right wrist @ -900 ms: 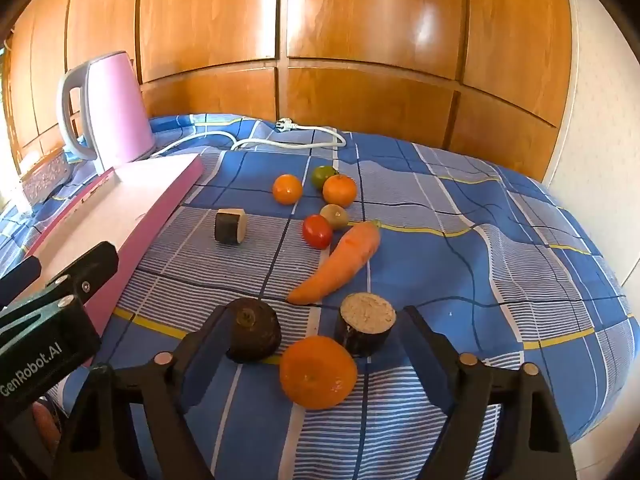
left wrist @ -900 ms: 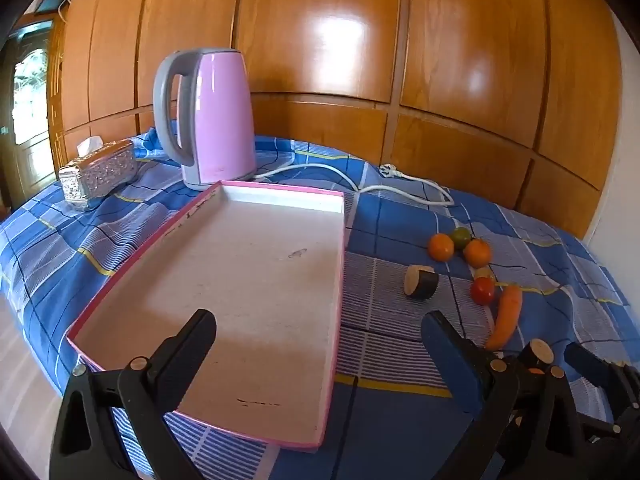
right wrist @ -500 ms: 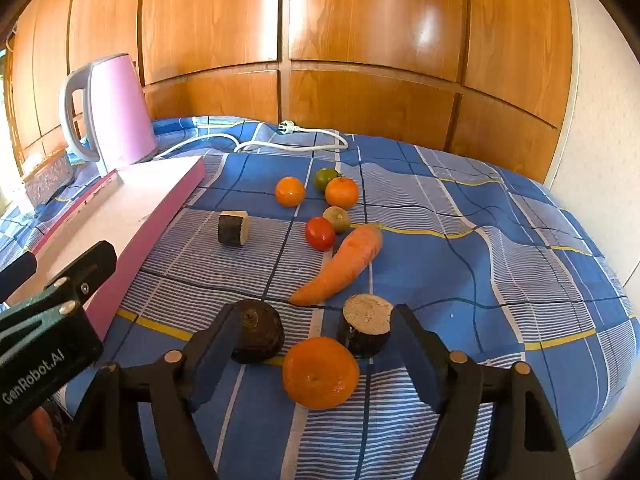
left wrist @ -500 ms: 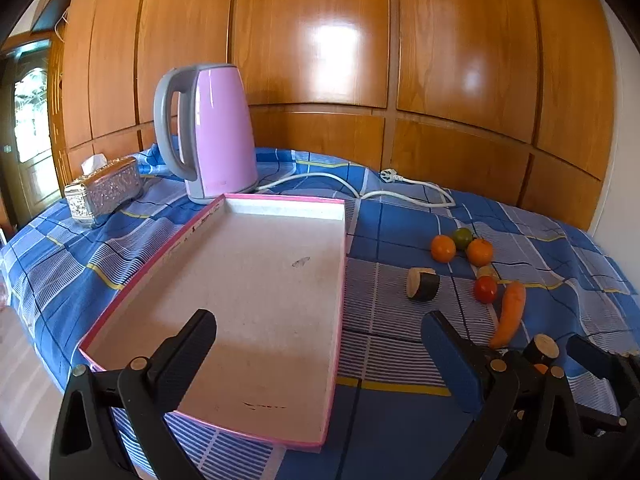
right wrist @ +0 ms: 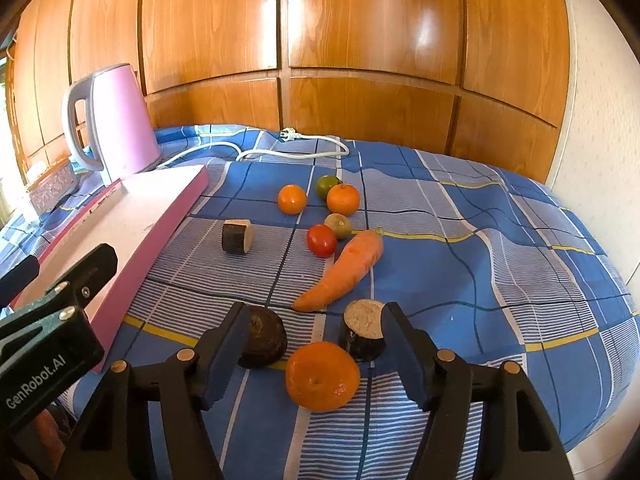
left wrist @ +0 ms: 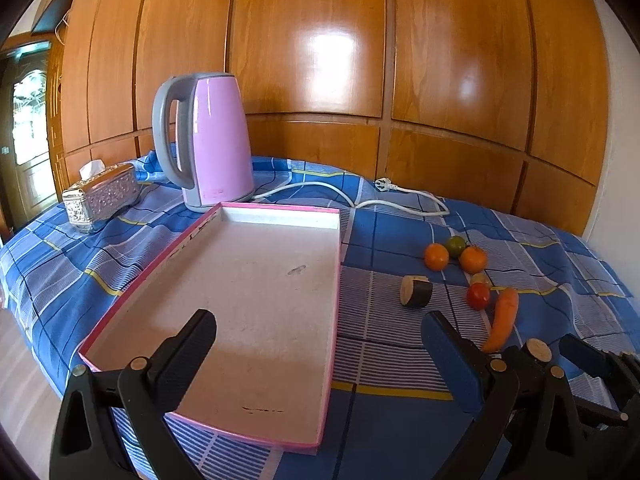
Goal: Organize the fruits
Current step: 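Move both grippers toward the produce beside the tray, then grasp the mandarin with the left gripper while the right grasps the beige-faced slice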
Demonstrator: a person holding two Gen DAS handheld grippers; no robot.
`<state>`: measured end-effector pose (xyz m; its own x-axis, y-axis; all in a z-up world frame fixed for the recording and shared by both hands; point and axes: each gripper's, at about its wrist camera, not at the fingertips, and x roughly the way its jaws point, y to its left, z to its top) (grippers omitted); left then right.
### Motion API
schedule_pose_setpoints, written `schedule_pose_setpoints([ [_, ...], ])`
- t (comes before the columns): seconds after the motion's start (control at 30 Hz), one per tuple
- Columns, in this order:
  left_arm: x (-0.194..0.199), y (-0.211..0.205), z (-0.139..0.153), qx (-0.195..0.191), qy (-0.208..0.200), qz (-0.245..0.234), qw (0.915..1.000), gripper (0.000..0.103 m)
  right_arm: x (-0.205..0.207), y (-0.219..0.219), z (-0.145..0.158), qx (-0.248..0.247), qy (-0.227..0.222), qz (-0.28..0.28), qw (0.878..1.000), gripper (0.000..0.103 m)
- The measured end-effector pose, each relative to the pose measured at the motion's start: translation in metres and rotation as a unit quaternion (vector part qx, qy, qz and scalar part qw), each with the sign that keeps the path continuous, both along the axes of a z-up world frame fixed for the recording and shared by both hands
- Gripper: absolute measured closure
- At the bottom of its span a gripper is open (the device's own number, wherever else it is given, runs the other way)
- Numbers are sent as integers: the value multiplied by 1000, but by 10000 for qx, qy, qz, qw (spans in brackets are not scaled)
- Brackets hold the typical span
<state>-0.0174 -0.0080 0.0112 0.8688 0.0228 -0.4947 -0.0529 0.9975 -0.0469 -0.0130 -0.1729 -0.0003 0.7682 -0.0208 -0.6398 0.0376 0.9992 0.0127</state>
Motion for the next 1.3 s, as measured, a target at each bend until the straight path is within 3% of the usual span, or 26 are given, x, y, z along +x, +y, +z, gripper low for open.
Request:
schedule_pose_setpoints([
  [0.4,-1,-5,1,-76,15,-253,9997,1,-3,-15,10,-5,36,-243,9997,35],
  [0.53,1,-15,-1,-24,135,-567,9983,2,-2,-38,12,237,34,-602,9979,44],
  [0.63,2,-25,-5,57,277,-824,9962,14,1,-59,12,612,162,-775,9950,57],
  [0.73,5,-34,-9,39,474,-1135,9924,29,2,-80,9,1084,308,-899,9896,58],
  [0.8,6,-41,-13,10,616,-1411,9881,42,5,-94,5,1497,472,-1007,9825,61],
  [0.9,4,-56,-17,18,776,-1893,9788,51,6,-111,-4,2046,575,-1137,9705,62],
  [1.13,-7,-89,-23,49,977,-2941,9508,52,6,-111,-5,2295,483,-959,9674,64],
  [1.3,-11,-109,-27,96,1108,-3395,9340,52,11,-106,-6,2381,532,-703,9672,64],
])
